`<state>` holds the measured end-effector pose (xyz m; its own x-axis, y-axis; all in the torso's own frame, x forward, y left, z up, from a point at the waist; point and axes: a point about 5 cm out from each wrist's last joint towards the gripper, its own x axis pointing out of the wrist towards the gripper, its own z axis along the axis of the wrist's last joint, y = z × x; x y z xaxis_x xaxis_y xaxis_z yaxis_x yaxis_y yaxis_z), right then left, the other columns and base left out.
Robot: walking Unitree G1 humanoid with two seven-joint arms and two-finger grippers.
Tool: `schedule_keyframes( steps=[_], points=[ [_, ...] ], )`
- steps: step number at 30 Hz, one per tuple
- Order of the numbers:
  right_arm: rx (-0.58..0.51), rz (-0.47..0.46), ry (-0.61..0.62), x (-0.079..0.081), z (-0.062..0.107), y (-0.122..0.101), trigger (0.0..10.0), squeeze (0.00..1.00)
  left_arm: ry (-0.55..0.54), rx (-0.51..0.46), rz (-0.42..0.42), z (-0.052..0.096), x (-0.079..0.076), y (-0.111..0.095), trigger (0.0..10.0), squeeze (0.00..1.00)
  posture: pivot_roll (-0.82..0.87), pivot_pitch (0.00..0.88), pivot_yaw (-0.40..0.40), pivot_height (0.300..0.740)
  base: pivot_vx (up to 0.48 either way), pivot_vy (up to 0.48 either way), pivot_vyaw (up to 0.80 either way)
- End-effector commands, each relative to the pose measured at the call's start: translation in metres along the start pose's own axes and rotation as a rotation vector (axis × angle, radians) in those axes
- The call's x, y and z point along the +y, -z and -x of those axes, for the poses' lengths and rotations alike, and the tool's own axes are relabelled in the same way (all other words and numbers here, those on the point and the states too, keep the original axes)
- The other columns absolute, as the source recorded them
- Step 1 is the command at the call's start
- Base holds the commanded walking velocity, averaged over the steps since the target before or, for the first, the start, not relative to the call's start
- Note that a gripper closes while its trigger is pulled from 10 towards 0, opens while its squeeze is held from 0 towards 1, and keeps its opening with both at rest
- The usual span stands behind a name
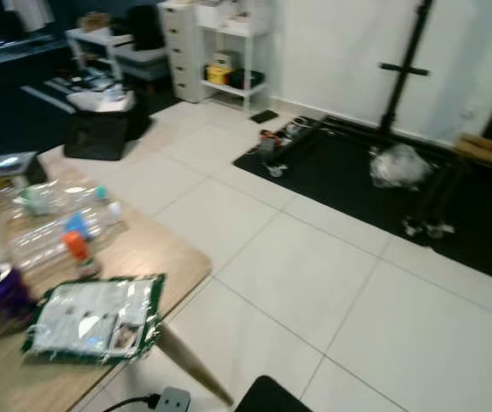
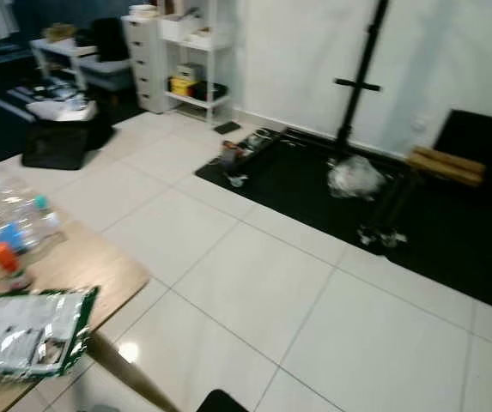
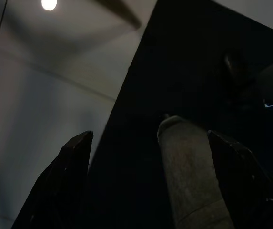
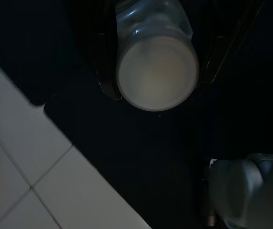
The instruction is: Restocking fridge
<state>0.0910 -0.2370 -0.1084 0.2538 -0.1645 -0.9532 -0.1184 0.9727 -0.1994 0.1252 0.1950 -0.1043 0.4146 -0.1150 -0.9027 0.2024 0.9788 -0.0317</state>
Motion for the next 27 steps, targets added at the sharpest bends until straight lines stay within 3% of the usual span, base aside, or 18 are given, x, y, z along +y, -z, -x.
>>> schedule_keyframes(
  steps=[1,8,19,27],
  points=[
    [-0.01,0.005,0.012,-0.005,0.0,-0.003,10.0,0.0,-0.015,0.019,-0.014,0.002,0.004,0.006,10.0,0.0,0.06,0.0,-0.001,0.738,0.0,0.0,-0.8],
    [-0.004,0.026,0.014,-0.006,0.0,0.0,10.0,0.0,-0.038,0.023,-0.012,0.001,0.002,0.006,10.0,0.0,0.04,0.0,0.003,0.738,0.0,0.0,-0.8],
    [-0.015,0.068,-0.009,0.005,0.0,-0.004,10.0,0.0,-0.041,0.022,-0.01,0.003,0.005,0.009,10.0,0.0,0.05,0.0,-0.012,0.738,0.0,0.0,-0.8],
    [-0.031,0.109,-0.01,0.001,0.0,-0.012,10.0,0.0,-0.029,-0.011,-0.019,-0.001,0.002,-0.005,10.0,0.0,0.05,0.0,-0.013,0.738,0.0,0.0,-0.8]
  ],
)
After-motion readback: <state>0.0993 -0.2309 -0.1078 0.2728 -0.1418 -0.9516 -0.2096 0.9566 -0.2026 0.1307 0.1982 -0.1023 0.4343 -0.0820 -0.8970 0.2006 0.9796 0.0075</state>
